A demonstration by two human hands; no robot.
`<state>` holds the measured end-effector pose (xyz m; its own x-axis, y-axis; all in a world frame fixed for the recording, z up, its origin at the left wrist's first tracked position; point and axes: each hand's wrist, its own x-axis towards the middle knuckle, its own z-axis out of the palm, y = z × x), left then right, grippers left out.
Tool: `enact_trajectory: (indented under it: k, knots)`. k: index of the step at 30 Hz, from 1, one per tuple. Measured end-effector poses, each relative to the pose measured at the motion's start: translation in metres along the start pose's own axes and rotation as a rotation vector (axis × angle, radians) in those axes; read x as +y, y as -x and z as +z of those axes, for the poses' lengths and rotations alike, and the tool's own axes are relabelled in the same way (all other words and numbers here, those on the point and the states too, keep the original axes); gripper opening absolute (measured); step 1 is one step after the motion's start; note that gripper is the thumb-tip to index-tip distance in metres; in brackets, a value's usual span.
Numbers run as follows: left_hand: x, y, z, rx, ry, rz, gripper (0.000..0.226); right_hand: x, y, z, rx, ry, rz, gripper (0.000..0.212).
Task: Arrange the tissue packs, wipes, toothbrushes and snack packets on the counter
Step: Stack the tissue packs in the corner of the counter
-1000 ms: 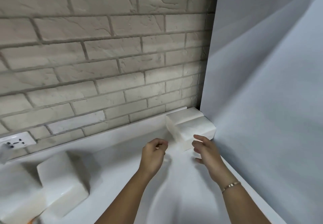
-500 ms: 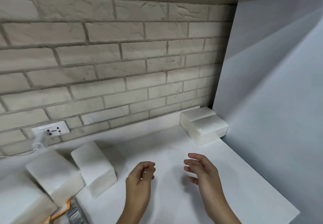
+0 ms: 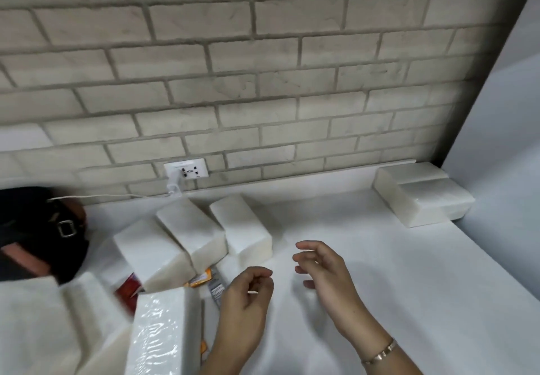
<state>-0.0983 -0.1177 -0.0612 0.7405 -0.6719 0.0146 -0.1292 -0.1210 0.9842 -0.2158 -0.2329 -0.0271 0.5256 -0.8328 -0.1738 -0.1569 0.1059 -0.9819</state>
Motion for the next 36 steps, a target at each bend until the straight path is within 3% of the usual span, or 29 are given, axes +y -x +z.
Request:
enact_trajectory:
  k: [3, 11, 13, 15, 19, 22, 25, 31, 36]
  knots:
    - [0.002, 0.005, -0.026, 0.055, -0.028, 0.042, 0.012, 0.005, 0.0, 0.024, -0.07, 0.04, 0.012, 0.02]
    - [-0.021, 0.017, -0.096, 0.285, -0.355, 0.177, 0.021, 0.024, 0.006, 0.088, -0.278, 0.133, 0.074, 0.015]
    - [-0.03, 0.02, -0.112, 0.335, -0.507, 0.277, 0.007, 0.033, 0.009, 0.1, -0.333, 0.141, 0.115, 0.017]
    - [-0.04, 0.022, -0.125, 0.374, -0.692, 0.322, 0.025, 0.042, 0.012, 0.111, -0.405, 0.157, 0.151, 0.019]
    - [-0.056, 0.031, -0.132, 0.432, -0.848, 0.091, 0.052, 0.059, 0.025, 0.13, -0.514, 0.222, 0.251, 0.02]
    - [-0.056, 0.037, -0.129, 0.409, -0.796, -0.042, 0.065, 0.067, 0.035, 0.141, -0.55, 0.207, 0.288, 0.031]
    - [-0.054, 0.039, -0.126, 0.355, -0.733, -0.133, 0.077, 0.064, 0.039, 0.147, -0.583, 0.193, 0.316, 0.026]
    - [-0.06, 0.035, -0.123, 0.314, -0.772, -0.18, 0.095, 0.066, 0.043, 0.15, -0.57, 0.11, 0.345, 0.028]
    - [-0.059, 0.031, -0.128, 0.319, -0.763, -0.154, 0.091, 0.064, 0.038, 0.143, -0.615, 0.115, 0.367, 0.022]
